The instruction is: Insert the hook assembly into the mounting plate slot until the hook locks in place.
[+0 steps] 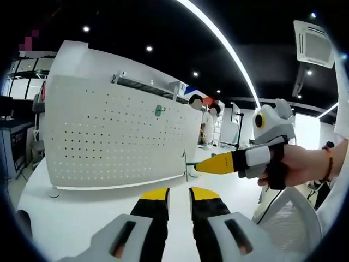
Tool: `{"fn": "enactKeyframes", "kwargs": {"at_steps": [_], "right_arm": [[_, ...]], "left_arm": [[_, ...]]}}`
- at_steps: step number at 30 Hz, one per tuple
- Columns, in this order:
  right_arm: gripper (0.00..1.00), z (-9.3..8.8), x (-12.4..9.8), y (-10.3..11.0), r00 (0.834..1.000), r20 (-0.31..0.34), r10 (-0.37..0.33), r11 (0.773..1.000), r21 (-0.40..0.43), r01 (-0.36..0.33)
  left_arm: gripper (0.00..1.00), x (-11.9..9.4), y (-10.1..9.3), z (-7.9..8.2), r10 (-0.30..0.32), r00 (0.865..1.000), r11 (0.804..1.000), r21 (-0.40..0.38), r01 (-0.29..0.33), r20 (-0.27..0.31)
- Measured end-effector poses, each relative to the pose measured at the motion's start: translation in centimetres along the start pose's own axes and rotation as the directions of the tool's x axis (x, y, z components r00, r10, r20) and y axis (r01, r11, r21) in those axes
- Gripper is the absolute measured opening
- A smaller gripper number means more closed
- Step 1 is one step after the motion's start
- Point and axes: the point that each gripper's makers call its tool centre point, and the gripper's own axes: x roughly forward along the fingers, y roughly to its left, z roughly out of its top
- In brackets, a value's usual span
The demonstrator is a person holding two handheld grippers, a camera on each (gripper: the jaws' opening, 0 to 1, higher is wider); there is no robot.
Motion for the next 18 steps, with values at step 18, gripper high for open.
{"fn": "enactKeyframes", "kwargs": {"at_steps": [18], "right_arm": [[0.01,4.6,2.2,-2.7,0.988,0.074,-0.134,0.98,-0.139,0.144]], "left_arm": [[0.2,-1.1,0.4,0.3,-0.02,1.0,1.0,-0.01,0.02,0.018]]}}
